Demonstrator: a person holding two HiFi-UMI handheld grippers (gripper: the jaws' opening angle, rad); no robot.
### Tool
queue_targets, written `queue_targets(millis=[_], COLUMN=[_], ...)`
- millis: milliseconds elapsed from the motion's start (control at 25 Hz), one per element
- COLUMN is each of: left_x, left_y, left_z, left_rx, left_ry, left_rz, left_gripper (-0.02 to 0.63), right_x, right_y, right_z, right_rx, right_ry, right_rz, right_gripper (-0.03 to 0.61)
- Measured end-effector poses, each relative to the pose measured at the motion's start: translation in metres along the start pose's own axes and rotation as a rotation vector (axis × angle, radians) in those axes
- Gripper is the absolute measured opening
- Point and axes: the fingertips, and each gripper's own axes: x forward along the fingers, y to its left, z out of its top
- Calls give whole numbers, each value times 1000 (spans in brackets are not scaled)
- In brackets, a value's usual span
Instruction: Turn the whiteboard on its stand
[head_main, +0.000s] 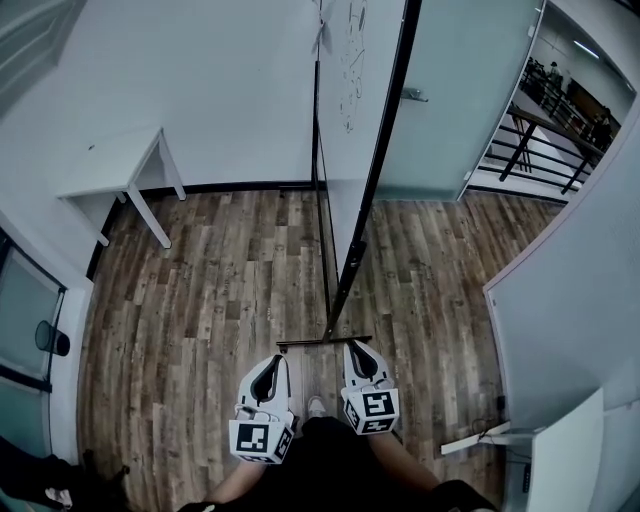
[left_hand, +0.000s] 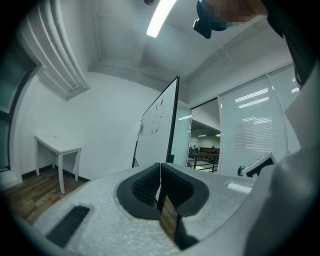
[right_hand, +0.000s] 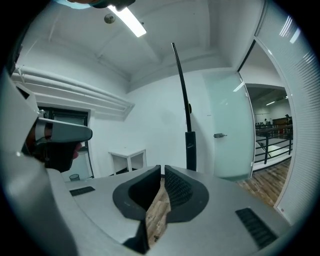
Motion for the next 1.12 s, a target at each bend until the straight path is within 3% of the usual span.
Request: queue_targets(millis=[200, 240, 360, 480, 1120], left_x=[51, 59, 84, 99, 116], left_y=[3, 5, 12, 20, 45], left_z=[1, -1, -4, -8, -16], left_rx=[39, 41, 35, 23, -26], left_ry=[-3, 1, 16, 26, 52], left_rz=[-4, -2, 11, 30, 99], left_gripper=[18, 18, 18, 18, 18], right_x=[60, 73, 112, 146, 236], right_y=[-38, -47, -72, -90, -122], right_z=[-12, -15, -23, -30, -53], right_rx=[-7, -8, 0, -4, -5], right_ry=[48, 61, 110, 136, 191], right_rz=[-9, -18, -38, -63, -117], right_gripper=[18, 33, 156, 191, 206])
